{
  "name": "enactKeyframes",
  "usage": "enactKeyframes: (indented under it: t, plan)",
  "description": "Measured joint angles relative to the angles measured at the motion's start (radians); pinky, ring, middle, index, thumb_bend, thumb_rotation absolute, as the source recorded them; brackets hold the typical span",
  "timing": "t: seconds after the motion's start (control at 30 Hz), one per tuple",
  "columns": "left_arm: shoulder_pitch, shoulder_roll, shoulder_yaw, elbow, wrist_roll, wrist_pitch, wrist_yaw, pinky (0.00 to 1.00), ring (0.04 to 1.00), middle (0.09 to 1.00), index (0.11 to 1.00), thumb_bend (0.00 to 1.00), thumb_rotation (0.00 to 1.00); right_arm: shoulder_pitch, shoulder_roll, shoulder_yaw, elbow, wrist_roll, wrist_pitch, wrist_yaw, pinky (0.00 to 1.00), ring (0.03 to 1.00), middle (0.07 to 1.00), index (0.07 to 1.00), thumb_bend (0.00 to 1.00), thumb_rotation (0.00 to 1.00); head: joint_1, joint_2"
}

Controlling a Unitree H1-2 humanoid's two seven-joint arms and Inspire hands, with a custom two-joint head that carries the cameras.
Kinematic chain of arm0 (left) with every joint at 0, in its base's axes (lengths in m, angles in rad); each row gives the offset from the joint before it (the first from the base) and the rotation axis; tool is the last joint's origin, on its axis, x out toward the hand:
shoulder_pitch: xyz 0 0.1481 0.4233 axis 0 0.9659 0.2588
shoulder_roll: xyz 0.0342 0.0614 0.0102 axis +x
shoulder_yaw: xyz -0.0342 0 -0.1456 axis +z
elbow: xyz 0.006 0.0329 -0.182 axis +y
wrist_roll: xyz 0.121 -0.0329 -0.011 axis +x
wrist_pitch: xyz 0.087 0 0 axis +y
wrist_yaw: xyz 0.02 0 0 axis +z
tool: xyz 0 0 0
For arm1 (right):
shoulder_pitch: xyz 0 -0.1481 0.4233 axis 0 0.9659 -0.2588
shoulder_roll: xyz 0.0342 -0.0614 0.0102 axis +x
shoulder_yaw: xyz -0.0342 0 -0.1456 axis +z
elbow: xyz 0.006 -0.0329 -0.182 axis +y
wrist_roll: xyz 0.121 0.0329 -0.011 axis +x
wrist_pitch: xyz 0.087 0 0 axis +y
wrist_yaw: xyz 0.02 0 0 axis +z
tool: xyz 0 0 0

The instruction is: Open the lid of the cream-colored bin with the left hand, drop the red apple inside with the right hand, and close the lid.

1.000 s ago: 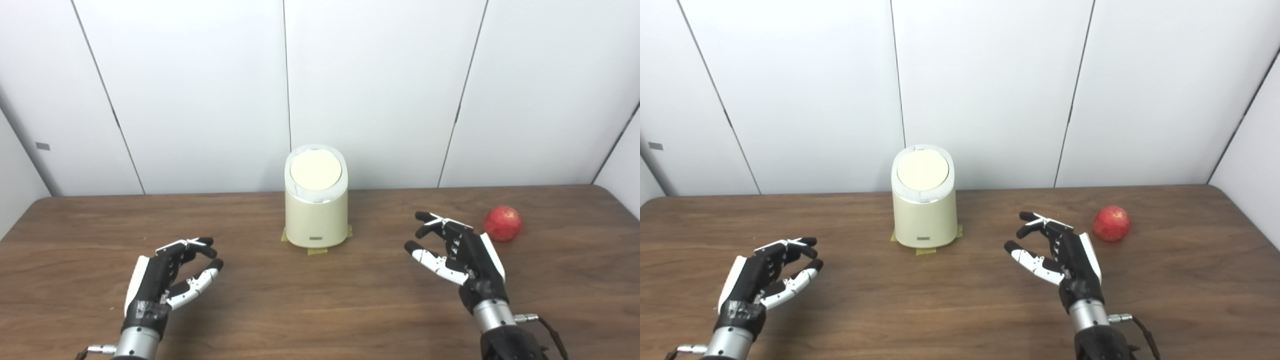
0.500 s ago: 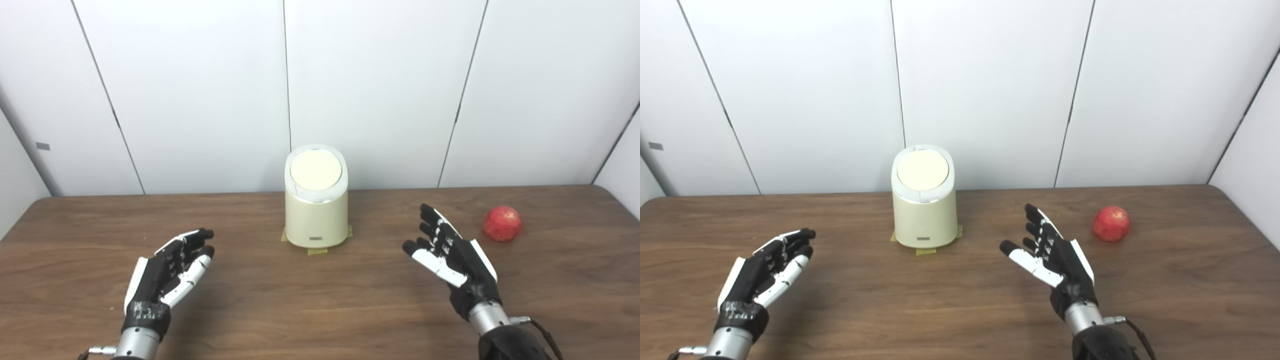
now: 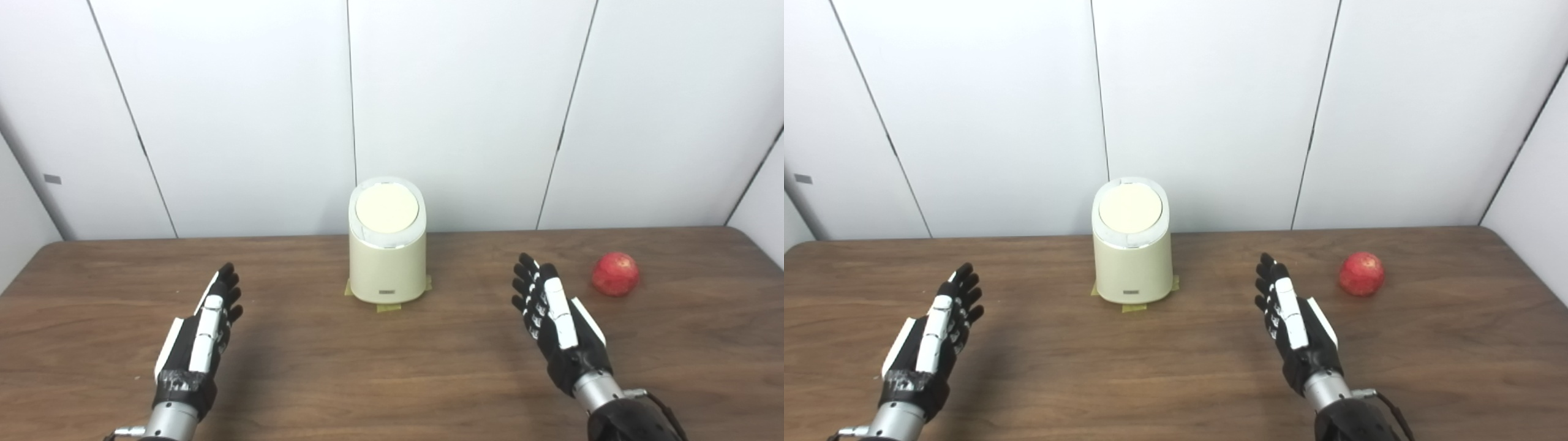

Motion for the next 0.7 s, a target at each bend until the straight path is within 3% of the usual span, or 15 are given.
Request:
enactKeyframes:
  t: [0.07, 0.17, 0.23, 0.3, 0.43, 0.57, 0.7]
  plan:
    - [0.0, 0.002, -0.004, -0.008, 0.003, 0.006, 0.0, 1.0, 1.0, 1.0, 1.0, 0.49, 0.98, 0.001, 0.0, 0.0, 0.0, 0.0, 0.0, 0.0, 1.0, 1.0, 1.0, 1.0, 0.63, 1.0, 0.0, -0.006]
    - [-0.003, 0.001, -0.012, -0.015, 0.014, 0.019, 0.004, 1.0, 0.999, 1.0, 1.0, 0.56, 0.8, 0.004, 0.0, 0.0, 0.0, -0.001, 0.0, 0.0, 1.0, 1.0, 1.0, 1.0, 0.64, 1.0, 0.003, -0.018]
    - [-0.023, 0.001, -0.022, -0.014, 0.04, 0.066, 0.014, 0.99, 0.985, 0.997, 1.0, 0.63, 0.7, 0.009, -0.001, 0.0, -0.001, -0.003, 0.0, 0.0, 1.0, 1.0, 1.0, 1.0, 0.63, 1.0, 0.005, -0.025]
    - [-0.059, 0.002, -0.029, -0.014, 0.06, 0.105, 0.025, 0.98, 0.972, 0.992, 1.0, 0.64, 0.63, 0.014, -0.001, 0.003, 0.0, -0.003, 0.0, 0.001, 1.0, 1.0, 1.0, 1.0, 0.64, 1.0, 0.005, -0.04]
    - [-0.185, 0.004, -0.038, -0.007, 0.085, 0.161, 0.039, 0.92, 0.936, 0.972, 0.999, 0.7, 0.47, 0.023, -0.003, 0.005, 0.0, -0.003, -0.001, 0.002, 0.98, 1.0, 0.995, 1.0, 0.62, 1.0, 0.0, -0.051]
    - [-0.35, 0.017, -0.056, 0.067, 0.116, 0.173, 0.042, 0.86, 0.941, 0.953, 0.966, 0.75, 0.34, 0.025, -0.005, 0.009, 0.001, -0.008, -0.002, 0.003, 0.98, 1.0, 0.999, 0.996, 0.61, 1.0, -0.003, -0.074]
    - [-0.446, 0.031, -0.098, 0.161, 0.161, 0.177, 0.038, 0.86, 0.939, 0.952, 0.969, 0.73, 0.32, 0.03, -0.012, 0.009, 0.008, -0.008, -0.005, 0.006, 0.97, 1.0, 0.995, 0.993, 0.59, 1.0, 0.0, -0.086]
